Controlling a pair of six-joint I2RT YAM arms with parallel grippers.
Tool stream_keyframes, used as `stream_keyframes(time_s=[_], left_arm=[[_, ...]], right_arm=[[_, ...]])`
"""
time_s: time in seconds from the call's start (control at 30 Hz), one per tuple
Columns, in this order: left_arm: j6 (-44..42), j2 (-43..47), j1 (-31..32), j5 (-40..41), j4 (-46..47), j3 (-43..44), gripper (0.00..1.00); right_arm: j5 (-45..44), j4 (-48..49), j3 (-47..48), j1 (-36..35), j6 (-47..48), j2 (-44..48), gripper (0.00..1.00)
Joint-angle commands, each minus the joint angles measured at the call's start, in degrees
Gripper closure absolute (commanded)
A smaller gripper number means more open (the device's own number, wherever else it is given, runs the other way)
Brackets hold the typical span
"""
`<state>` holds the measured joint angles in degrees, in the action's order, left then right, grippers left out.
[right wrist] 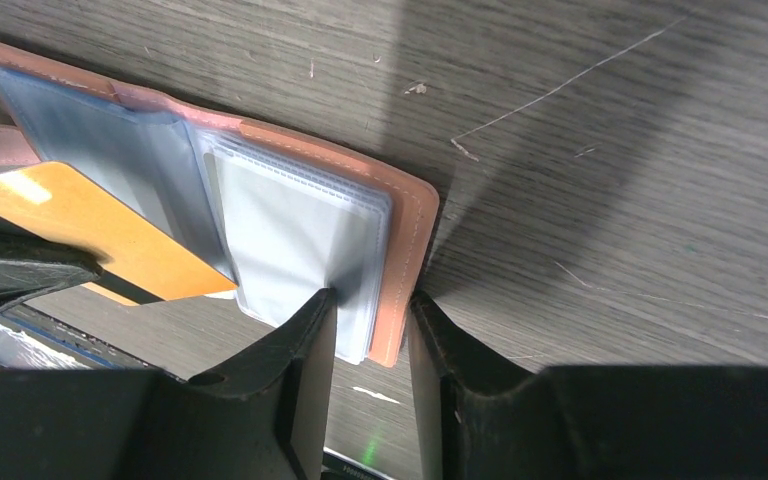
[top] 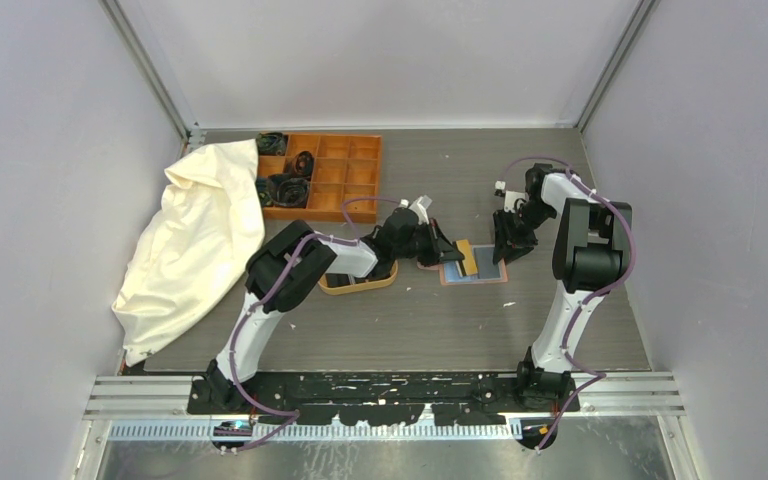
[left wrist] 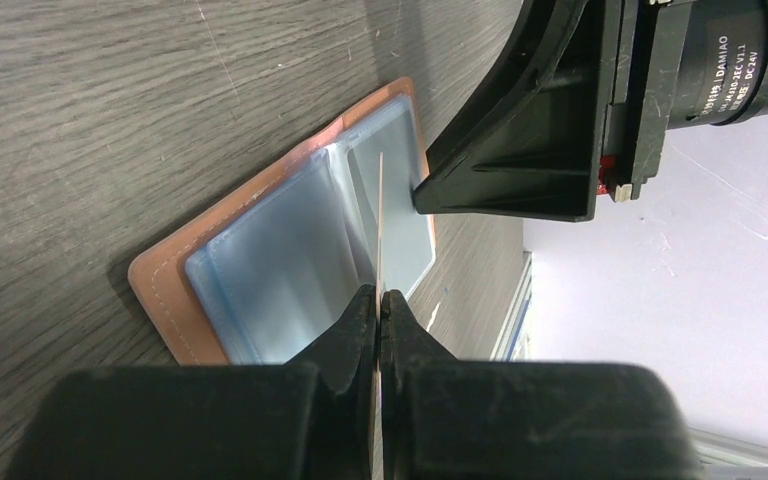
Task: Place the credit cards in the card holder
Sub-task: Insert the credit card into the card holder.
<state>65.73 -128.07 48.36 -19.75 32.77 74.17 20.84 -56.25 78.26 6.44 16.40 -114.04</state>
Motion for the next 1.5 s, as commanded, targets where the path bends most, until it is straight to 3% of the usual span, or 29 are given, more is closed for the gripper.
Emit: stream_keyframes(time_s=[0.0, 1.47], left_arm=[[0.7, -0.5, 0.0, -1.5, 2.9, 3.1, 1.0], [-7.6, -1.4, -2.0, 1.9, -9.2, 7.2, 1.0]], right_arm=[[-0.4, -0.9, 1.6, 0.0, 0.4, -0.8, 0.63], [0.3, -1.5, 2.0, -0.1, 0.6, -1.2, 0.63]])
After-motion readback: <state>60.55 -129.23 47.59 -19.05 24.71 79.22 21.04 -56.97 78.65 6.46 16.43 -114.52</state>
